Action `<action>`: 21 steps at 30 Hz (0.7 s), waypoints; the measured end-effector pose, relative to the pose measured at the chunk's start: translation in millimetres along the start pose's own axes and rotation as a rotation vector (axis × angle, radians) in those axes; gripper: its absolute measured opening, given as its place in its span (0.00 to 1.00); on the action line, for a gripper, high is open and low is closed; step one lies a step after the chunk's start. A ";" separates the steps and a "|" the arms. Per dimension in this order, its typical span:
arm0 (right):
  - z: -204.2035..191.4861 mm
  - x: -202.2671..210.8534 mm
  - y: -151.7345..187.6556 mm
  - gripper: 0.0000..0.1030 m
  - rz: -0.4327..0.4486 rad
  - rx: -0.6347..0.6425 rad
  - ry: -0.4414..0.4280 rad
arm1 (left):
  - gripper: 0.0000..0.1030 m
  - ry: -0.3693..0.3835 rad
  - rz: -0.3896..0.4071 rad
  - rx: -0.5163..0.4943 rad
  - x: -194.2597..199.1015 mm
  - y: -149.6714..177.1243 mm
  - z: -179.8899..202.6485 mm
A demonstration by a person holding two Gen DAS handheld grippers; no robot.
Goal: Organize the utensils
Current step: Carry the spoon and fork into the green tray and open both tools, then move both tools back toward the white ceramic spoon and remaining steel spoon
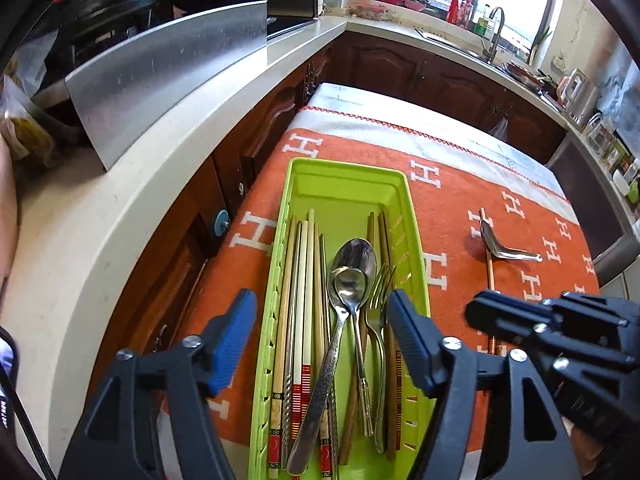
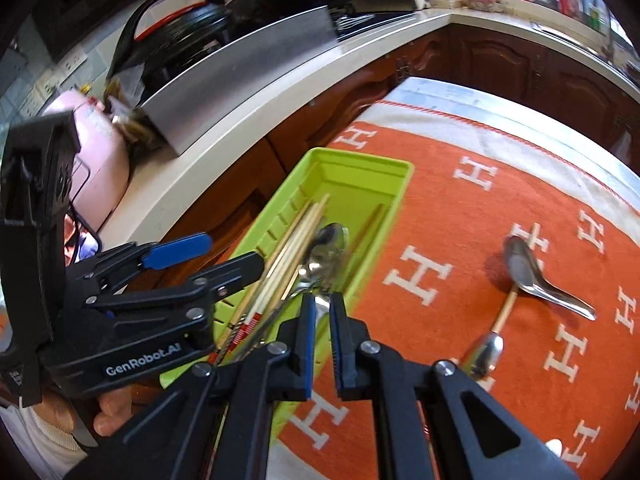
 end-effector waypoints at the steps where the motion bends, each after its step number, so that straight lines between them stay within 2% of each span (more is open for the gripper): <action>1: 3.0 3.5 0.3 0.07 0.006 -0.005 0.009 | 0.68 -0.006 0.007 -0.007 2.4 -0.2 1.9; 6: 20.3 27.6 7.3 0.07 0.039 -0.031 0.065 | 0.74 -0.016 0.037 -0.040 14.3 0.8 14.9; 13: 53.1 60.1 33.5 0.07 0.069 -0.096 0.154 | 0.75 0.011 0.045 -0.082 27.0 5.4 37.6; 21: 83.6 89.7 69.1 0.07 0.102 -0.183 0.192 | 0.76 0.046 0.055 -0.144 42.3 11.4 71.4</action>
Point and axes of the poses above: each gripper's, at about its wrist camera, not at the fingertips, and x roughly against the way its jaws point, z to its right, y to its underside, the point moved 5 cm from there along -x, roughly the way its jaws point, and after that the axes turned 15 degrees about -y, right-handed, at the moved point
